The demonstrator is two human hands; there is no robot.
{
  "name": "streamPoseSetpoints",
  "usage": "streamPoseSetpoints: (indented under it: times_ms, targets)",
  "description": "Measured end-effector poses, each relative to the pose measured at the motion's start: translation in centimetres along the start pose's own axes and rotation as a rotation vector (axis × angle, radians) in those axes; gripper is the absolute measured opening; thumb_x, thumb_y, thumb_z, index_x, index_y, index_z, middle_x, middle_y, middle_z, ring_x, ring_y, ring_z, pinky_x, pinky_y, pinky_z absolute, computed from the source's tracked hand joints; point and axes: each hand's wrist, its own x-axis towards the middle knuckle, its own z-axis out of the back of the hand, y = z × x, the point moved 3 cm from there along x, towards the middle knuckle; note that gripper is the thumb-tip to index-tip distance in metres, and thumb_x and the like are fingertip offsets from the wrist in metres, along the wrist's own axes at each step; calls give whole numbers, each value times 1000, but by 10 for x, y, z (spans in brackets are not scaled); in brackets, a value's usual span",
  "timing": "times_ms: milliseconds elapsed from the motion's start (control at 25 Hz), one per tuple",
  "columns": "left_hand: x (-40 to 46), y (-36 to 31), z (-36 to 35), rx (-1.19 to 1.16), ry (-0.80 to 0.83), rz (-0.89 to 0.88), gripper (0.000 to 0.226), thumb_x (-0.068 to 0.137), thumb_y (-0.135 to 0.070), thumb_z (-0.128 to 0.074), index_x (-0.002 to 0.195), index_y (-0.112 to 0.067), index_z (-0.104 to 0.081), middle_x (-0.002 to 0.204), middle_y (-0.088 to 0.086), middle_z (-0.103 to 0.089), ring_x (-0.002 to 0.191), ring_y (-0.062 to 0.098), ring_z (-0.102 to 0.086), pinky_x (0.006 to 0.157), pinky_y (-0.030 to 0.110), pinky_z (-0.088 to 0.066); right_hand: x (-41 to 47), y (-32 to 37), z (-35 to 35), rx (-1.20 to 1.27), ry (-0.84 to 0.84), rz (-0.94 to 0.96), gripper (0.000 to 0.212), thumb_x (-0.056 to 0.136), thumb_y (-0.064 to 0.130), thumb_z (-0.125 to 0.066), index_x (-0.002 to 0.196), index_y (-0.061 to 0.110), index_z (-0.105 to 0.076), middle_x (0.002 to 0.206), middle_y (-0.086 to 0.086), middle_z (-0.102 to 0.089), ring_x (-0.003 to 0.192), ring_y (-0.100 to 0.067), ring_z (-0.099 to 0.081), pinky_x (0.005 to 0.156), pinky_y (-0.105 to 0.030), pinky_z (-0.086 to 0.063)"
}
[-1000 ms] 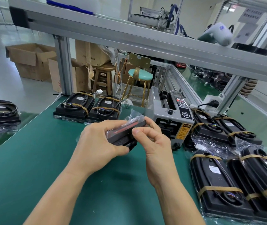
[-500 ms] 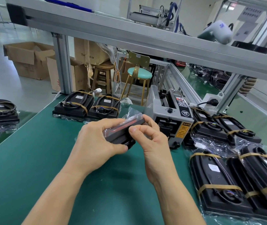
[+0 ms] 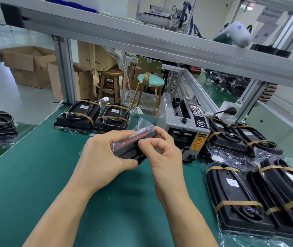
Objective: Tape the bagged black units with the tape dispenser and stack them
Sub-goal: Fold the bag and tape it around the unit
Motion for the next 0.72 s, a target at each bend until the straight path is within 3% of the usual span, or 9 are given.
streamPoseSetpoints:
  times_ms: [160, 280, 400, 480, 600, 720]
  targets:
    - [0, -2, 1, -5, 8, -19, 62, 45, -30, -79, 100, -55, -65, 91, -27, -69, 85, -3, -65, 80, 24, -50, 1, -4, -1, -20, -12, 5, 18, 80, 13, -74, 66, 23, -75, 131, 18, -51, 124, 2, -48, 110, -39, -38]
    - [-1, -1, 0, -7, 9, -26, 60, 45, -29, -79, 100, -51, -67, 91, -26, -70, 84, -4, -64, 78, 22, -49, 0, -5, -2, -27, -20, 5, 16, 80, 13, -74, 67, 22, -74, 129, 18, -52, 121, 5, -49, 105, -31, -40]
    - [-1, 1, 1, -20, -2, -12, 60, 44, -28, -79, 100, -47, -69, 90, -26, -70, 85, -5, -64, 79, 20, -47, 0, -12, -3, 133, -89, -74, 19, 83, 4, -68, 87, 23, -66, 113, 6, -61, 96, 9, -59, 80, -11, -47]
    - [-2, 2, 1, -42, -1, 0, 61, 44, -26, -81, 101, -45, -70, 89, -25, -71, 85, -5, -65, 77, 17, -48, 1, -16, -4, 311, -107, -146, 26, 86, 0, -64, 102, 20, -57, 103, 4, -62, 87, 6, -61, 71, -8, -48]
    - [-2, 2, 4, -51, -4, -18, 61, 47, -16, -89, 98, -44, -71, 87, -25, -71, 80, -8, -64, 71, 5, -45, -1, -16, -9, 230, -42, -109, 35, 82, 10, -74, 107, 25, -55, 110, 6, -62, 88, 10, -60, 75, -9, -47]
    - [-2, 2, 8, -94, -12, -10, 58, 43, -19, -84, 95, -43, -72, 85, -22, -72, 74, -8, -64, 66, 2, -43, -3, -14, -13, 62, 12, -22, 53, 67, 25, -83, 108, 35, -51, 115, 15, -57, 99, 13, -54, 82, -4, -39]
